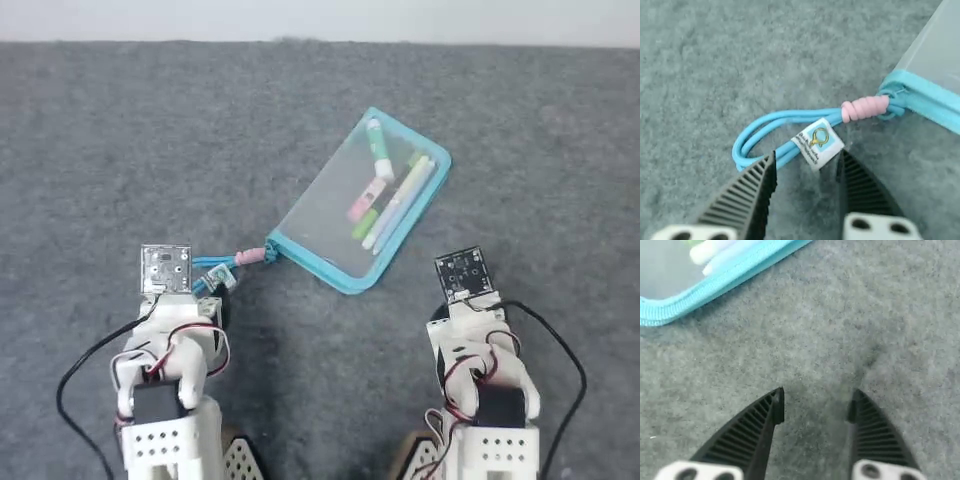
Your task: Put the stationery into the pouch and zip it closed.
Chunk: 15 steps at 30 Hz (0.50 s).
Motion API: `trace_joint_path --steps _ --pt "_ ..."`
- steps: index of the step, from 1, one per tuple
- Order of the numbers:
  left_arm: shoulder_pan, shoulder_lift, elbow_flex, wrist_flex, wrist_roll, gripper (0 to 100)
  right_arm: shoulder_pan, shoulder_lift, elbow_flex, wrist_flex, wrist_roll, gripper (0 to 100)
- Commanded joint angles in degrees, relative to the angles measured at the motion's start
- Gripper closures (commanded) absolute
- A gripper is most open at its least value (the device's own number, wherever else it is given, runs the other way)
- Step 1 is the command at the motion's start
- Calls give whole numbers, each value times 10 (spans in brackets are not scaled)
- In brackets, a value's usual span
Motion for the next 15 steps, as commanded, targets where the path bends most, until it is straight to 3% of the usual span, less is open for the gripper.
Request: trace_joint_path --steps 1,6,15 --pt "-3 8 -4 10 6 970 6 0 11 3 -7 991" --pt "-4 6 -4 31 -33 988 7 5 11 8 -7 938" --pt "-4 8 -4 34 -107 988 8 2 11 40 -7 934"
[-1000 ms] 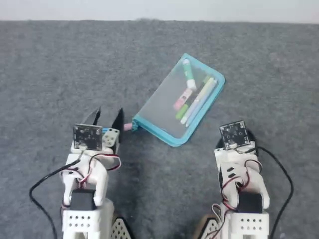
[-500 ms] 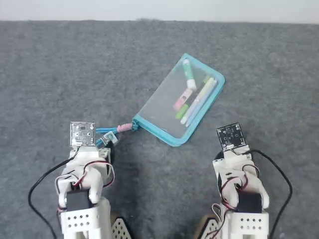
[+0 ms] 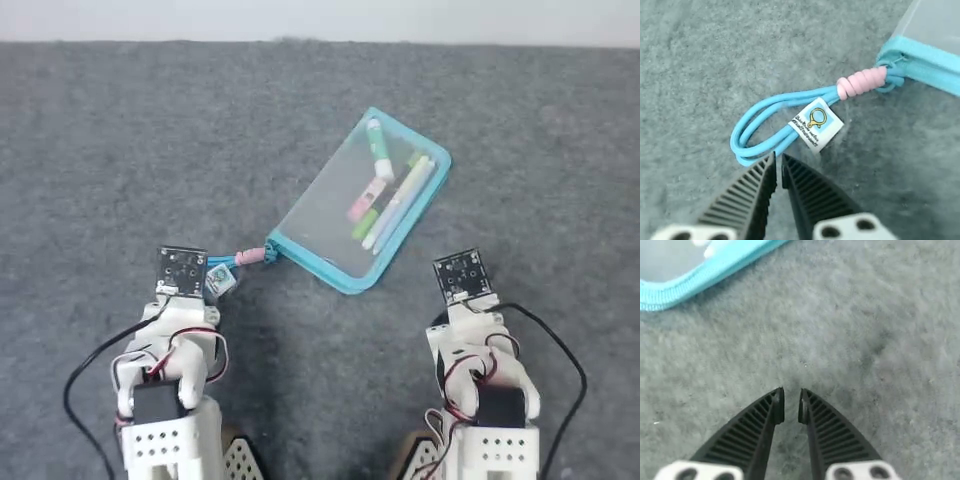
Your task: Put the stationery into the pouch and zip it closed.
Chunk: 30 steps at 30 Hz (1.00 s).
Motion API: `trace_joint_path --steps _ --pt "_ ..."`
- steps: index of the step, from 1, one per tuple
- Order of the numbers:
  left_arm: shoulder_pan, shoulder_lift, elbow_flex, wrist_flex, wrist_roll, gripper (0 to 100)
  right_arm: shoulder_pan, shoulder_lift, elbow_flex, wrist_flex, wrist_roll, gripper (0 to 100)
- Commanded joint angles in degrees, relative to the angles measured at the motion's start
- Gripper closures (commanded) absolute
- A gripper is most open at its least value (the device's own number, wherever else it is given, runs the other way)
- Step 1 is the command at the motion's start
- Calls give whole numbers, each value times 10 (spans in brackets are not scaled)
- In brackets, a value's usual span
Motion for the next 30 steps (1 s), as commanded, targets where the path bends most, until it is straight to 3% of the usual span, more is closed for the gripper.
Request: trace_joint_path --steps 1,30 --pt "-4 8 -4 7 -30 988 8 2 11 6 -7 933" --pt "-1 4 -4 21 -55 988 6 1 11 0 -7 933"
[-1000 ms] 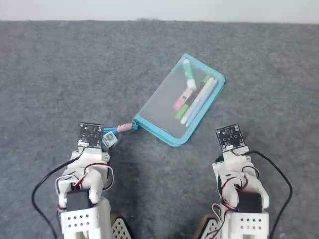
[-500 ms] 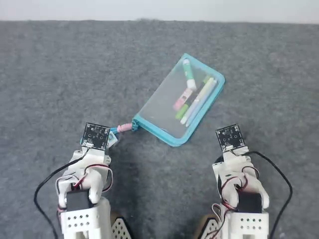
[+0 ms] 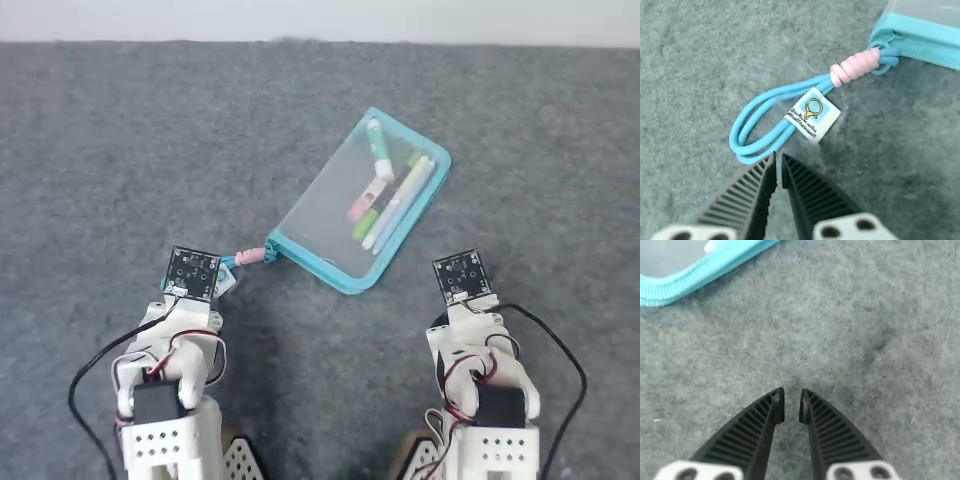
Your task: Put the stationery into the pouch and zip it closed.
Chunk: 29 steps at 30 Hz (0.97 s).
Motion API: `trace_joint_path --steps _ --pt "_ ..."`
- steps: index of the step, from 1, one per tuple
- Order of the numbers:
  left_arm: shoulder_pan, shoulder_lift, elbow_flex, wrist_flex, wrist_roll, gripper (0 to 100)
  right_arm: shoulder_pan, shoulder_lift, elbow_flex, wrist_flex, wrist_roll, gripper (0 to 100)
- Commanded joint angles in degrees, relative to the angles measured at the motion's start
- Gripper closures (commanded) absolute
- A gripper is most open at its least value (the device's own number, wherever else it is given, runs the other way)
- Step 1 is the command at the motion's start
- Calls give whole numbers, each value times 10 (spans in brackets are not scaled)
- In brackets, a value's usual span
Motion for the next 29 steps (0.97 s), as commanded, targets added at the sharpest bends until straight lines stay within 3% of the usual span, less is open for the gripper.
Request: trace_joint_path --steps 1,29 --pt "-1 4 -4 5 -5 988 6 1 11 -1 -7 933" --pt "-1 4 -4 5 -5 988 8 4 11 -13 -6 933"
